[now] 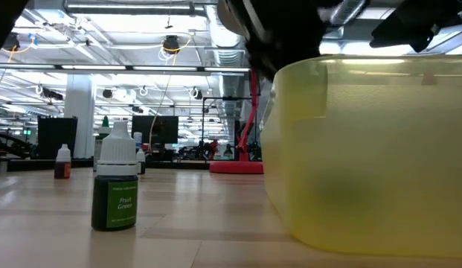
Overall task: Pick & Place food coloring
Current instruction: Put the orange food coloring into the yellow bin
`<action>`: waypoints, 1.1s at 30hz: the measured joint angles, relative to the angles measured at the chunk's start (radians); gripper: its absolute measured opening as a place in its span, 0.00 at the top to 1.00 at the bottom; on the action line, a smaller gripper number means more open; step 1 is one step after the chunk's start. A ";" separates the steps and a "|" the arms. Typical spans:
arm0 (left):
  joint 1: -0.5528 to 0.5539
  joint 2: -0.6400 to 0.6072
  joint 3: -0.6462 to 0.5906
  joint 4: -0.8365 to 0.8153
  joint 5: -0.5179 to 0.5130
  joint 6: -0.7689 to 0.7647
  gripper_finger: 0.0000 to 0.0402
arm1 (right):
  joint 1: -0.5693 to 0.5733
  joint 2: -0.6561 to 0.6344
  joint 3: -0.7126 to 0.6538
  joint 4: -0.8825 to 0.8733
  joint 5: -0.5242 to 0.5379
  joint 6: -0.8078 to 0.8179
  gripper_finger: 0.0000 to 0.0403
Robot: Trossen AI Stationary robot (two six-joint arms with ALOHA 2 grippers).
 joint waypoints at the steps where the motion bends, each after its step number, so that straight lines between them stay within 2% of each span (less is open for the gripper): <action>1: -0.004 -0.003 0.019 -0.035 -0.007 0.000 0.64 | 0.000 0.000 0.000 0.000 0.000 0.000 0.68; 4: -0.019 -0.013 0.064 -0.144 -0.021 -0.001 0.64 | 0.000 0.000 0.000 0.000 0.000 0.000 0.68; 10: -0.045 -0.060 0.070 -0.356 0.011 -0.025 0.64 | 0.000 0.000 0.000 0.000 0.000 0.000 0.68; 14: -0.078 -0.072 0.071 -0.517 0.006 -0.094 0.64 | 0.000 0.000 0.000 0.000 0.000 0.000 0.68; 19: -0.143 -0.105 0.016 -0.630 -0.061 -0.217 0.64 | 0.000 0.000 0.000 0.000 0.000 0.000 0.68; 25: -0.189 -0.267 -0.218 -0.623 -0.049 -0.371 0.64 | 0.000 0.000 0.000 0.000 0.000 0.000 0.68; 33: -0.161 -0.620 -0.686 -0.430 0.076 -0.544 0.64 | 0.000 0.000 0.000 0.000 0.000 0.000 0.68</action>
